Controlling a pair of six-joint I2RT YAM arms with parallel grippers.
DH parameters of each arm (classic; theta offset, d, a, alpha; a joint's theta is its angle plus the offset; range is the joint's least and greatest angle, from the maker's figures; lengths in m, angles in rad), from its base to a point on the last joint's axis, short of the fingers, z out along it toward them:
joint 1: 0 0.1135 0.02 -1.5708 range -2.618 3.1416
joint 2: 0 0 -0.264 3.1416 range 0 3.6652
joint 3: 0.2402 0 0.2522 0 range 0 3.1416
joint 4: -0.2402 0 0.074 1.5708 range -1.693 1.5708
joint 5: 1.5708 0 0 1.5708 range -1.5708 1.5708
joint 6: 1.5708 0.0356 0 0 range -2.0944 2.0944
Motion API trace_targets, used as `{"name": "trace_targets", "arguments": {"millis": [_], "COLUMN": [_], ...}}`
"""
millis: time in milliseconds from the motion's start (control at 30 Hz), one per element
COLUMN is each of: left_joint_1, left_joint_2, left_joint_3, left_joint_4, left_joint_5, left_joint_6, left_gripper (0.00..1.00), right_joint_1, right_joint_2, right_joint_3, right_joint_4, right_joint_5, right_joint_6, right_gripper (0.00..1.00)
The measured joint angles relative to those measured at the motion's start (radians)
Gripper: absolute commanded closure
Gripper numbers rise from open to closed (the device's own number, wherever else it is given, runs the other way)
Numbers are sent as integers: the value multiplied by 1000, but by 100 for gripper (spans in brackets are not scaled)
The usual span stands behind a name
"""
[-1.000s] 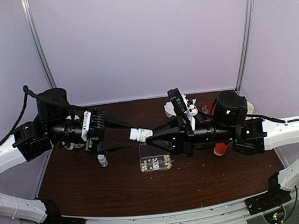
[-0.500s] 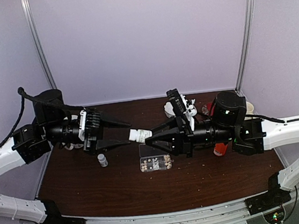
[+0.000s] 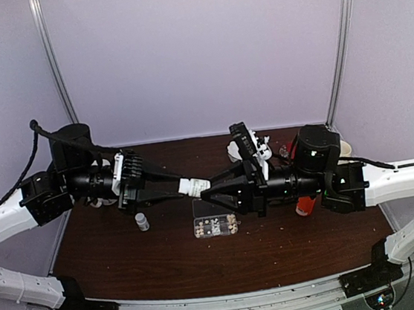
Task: Sort the pills into containers
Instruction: Unscrew the lid of the pill bottle from the pill bottle.
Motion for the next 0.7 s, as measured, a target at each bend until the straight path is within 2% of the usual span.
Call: {"name": "trace_targets", "arguments": {"millis": [300, 433, 700], "left_joint_1": [1, 2, 3], "left_joint_2": [24, 66, 95], "left_joint_3": [18, 75, 106], "left_joint_4": [-14, -41, -47], "left_joint_5": [5, 5, -42], "left_joint_6": [-55, -154, -492], "left_gripper": [100, 100, 100], "right_joint_1": [-2, -6, -6], "right_joint_2": [-15, -39, -61], "right_joint_3": [1, 3, 3], "right_joint_4": [-40, -66, -90], "right_joint_5": [14, 39, 138], "right_joint_6": [-57, -157, -446], "right_gripper": [92, 92, 96]}}
